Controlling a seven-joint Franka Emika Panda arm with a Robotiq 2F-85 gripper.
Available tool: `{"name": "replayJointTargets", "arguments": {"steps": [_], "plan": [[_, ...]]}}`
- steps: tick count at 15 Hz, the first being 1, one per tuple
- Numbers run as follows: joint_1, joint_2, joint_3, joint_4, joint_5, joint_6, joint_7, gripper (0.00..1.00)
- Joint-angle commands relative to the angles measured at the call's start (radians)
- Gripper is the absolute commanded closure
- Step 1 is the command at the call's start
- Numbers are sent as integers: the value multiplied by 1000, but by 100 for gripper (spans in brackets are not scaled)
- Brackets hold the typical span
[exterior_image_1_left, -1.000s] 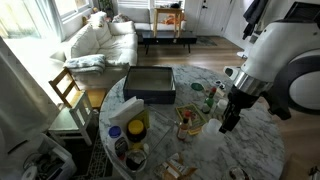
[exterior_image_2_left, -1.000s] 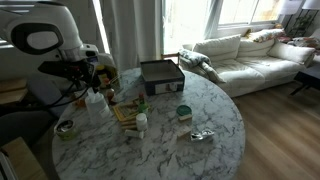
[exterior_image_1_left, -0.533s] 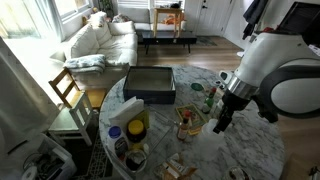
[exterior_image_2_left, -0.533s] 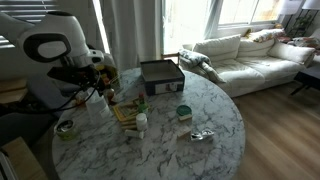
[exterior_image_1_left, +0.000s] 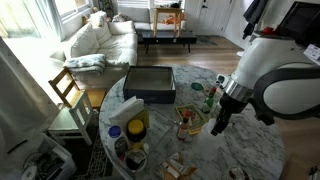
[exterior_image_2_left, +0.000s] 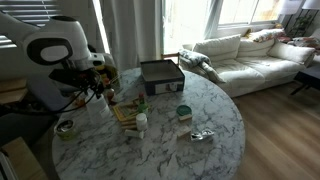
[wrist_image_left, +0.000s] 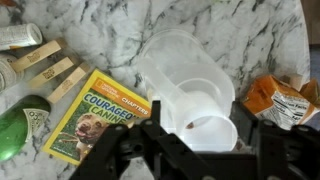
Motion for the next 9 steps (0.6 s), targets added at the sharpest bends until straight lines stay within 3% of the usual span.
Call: {"name": "replayJointTargets", "arguments": {"steps": [1, 3, 9], "plan": [[7, 11, 5, 6, 27, 6, -26, 58], [15, 2, 6, 7, 47, -2, -39, 73], [60, -60, 40, 28, 89, -105, -47, 76]]}}
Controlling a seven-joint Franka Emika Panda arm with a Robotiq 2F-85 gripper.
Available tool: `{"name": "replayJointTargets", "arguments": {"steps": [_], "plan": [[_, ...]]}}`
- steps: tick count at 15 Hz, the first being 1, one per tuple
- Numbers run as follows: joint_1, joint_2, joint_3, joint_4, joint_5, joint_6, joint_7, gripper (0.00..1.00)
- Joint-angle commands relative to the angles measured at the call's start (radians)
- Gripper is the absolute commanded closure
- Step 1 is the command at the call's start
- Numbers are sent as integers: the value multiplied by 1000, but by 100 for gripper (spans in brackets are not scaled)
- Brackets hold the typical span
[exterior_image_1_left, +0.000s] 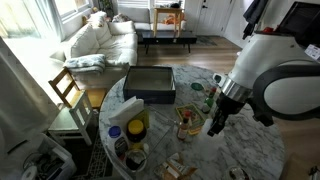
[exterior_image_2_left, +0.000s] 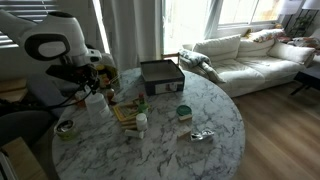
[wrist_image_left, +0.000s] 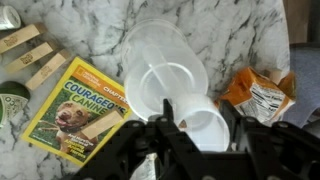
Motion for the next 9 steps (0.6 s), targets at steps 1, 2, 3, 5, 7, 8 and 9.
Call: {"name": "replayJointTargets", "arguments": {"steps": [1, 2, 3, 5, 7, 8, 9], "plan": [[54, -66, 27, 2, 63, -115, -52, 76], [70, -77, 39, 5, 67, -150, -62, 76], [85, -83, 55, 3, 57, -186, -62, 76], [106, -81, 88, -8, 25, -254, -42, 76], [119, -62, 125, -30, 6, -269, -1, 76], [124, -52, 144, -50, 2, -233, 21, 76], [126, -31, 159, -71, 5, -184, 48, 76]]}}
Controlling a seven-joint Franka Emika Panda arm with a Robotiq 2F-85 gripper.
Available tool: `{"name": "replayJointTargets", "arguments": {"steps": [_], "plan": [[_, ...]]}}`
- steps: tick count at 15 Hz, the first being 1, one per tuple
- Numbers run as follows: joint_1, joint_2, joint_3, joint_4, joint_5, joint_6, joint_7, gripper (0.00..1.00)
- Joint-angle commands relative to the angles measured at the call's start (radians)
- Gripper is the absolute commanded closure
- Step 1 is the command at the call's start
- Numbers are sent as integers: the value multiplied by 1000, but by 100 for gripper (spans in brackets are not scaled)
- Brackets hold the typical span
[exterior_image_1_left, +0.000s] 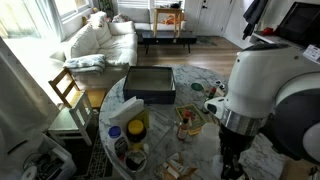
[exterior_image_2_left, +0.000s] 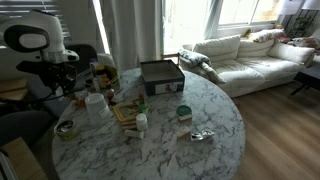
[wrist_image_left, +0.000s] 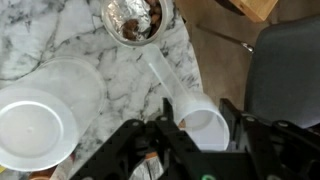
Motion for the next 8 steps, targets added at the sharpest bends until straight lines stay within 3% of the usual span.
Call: {"name": "replayJointTargets", "arguments": {"steps": [1, 2, 3, 8], "plan": [[15, 43, 45, -82, -12, 127, 74, 76], [15, 58, 52, -101, -2, 182, 95, 76], [13, 31, 37, -59, -2, 96, 57, 51], [13, 64, 47, -89, -2, 163, 78, 51]]}}
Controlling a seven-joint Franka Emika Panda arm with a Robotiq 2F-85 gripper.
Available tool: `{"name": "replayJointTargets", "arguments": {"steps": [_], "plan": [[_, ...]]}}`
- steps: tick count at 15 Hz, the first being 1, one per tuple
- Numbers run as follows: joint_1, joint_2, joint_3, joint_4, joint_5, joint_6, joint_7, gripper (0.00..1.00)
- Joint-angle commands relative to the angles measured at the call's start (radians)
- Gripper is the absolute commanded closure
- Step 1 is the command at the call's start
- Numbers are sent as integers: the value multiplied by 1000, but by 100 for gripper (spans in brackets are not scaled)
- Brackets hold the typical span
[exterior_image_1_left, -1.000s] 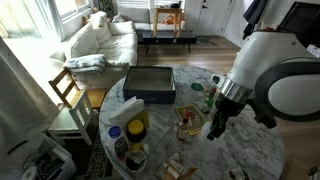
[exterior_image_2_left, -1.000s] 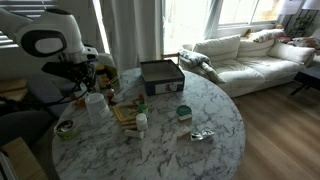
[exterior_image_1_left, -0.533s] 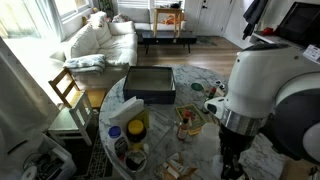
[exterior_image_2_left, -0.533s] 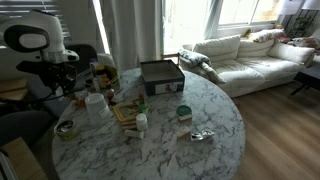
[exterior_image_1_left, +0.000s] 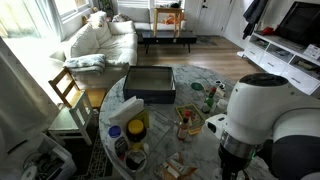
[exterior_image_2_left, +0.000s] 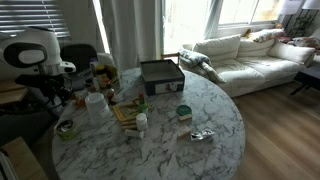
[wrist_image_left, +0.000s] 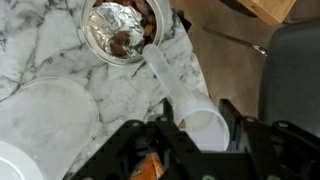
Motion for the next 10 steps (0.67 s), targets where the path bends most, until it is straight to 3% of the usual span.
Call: {"name": "replayJointTargets", "arguments": {"steps": [1, 10], "plan": [[4, -1, -4, 1, -1, -2, 1, 76], [28, 190, 55, -10, 9, 140, 11, 76]]}}
